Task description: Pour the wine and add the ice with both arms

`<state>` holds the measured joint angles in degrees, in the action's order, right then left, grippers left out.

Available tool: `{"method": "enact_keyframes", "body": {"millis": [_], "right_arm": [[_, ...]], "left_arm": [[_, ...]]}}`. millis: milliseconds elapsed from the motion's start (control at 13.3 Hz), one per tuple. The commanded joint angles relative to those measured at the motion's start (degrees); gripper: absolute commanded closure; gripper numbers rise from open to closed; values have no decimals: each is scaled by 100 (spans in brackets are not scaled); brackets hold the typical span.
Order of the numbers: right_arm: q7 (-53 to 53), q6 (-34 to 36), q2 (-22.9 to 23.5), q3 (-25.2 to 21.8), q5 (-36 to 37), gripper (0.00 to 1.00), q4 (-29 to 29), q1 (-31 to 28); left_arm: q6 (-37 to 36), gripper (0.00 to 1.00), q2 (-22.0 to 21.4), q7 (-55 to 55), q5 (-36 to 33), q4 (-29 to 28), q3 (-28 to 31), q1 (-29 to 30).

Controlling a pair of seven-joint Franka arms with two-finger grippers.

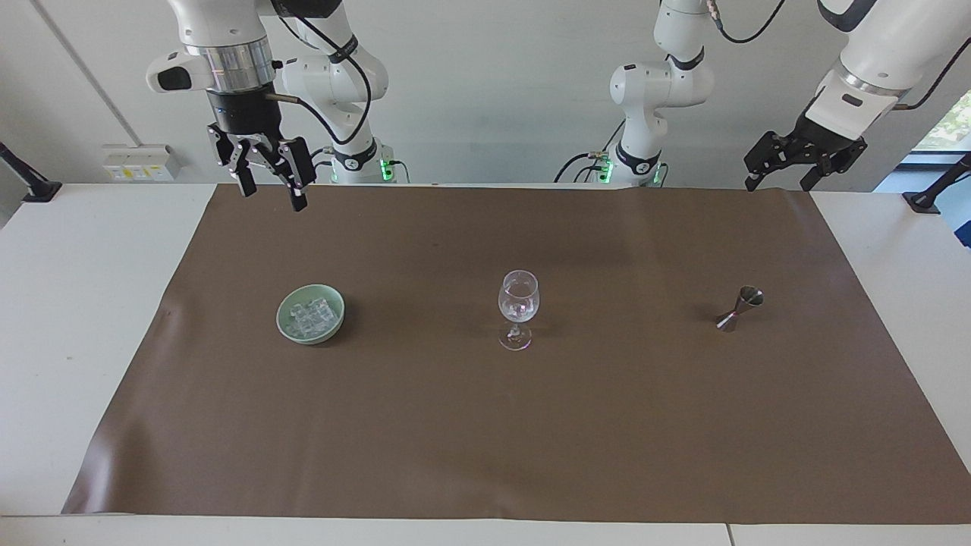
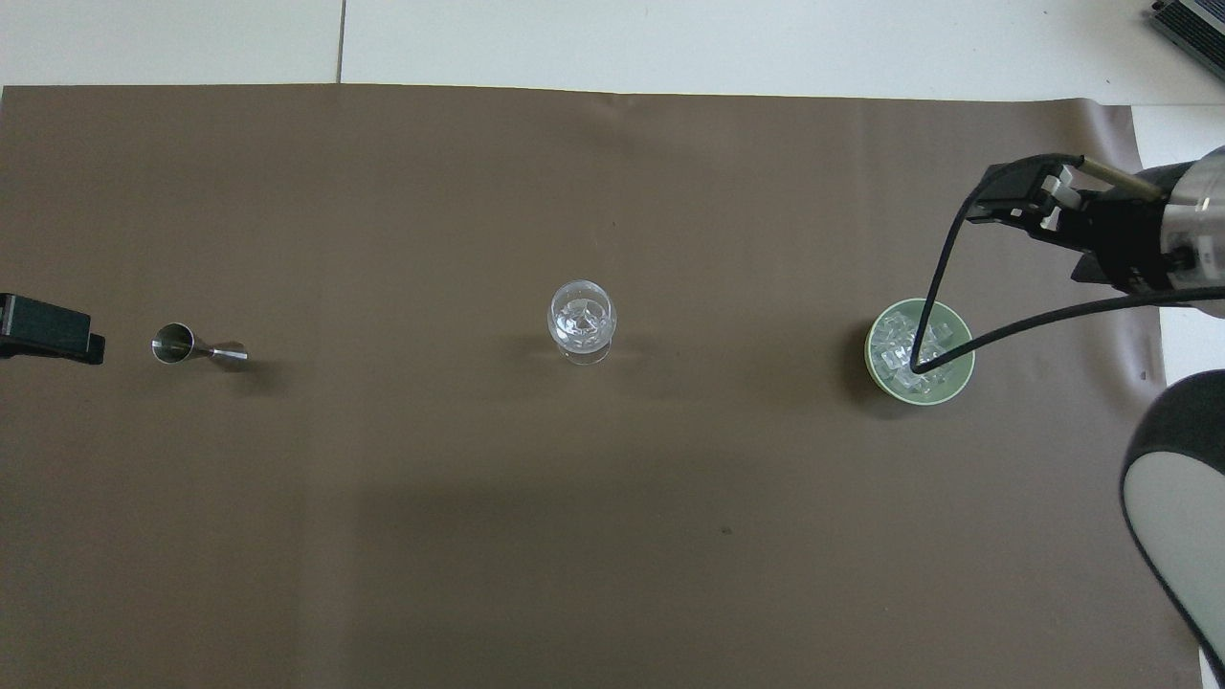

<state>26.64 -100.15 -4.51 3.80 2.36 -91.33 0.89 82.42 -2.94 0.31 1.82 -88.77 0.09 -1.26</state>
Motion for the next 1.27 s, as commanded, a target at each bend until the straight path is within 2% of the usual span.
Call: {"method": "enact_keyframes", "body": {"millis": [0,150,375,600,975,1200], "right_arm": [[-1008,406,-93,-291,-261,0,-43,-98],[-1939,706,-181,-783,-631,0,-60,-81],[-2434,1031,-260,-1065,-571,0,-104,-89],[-2480,1251,-269,-1101,-518,0,-96,-89],[-2488,1243,-234,-1092,-342,0,-78,-89],[-2427,963,-252,-1057,-175,0,-183,-2]], "left_arm": [[-156,0,30,-13,73,106,26,38],[-191,0,-5,-22,73,44,26,38],[-191,0,-40,39,73,-26,35,38],[-130,0,-49,153,64,-27,35,29],[-104,0,-49,189,64,-27,26,-24],[-103,0,-40,189,64,-27,34,-24]]}}
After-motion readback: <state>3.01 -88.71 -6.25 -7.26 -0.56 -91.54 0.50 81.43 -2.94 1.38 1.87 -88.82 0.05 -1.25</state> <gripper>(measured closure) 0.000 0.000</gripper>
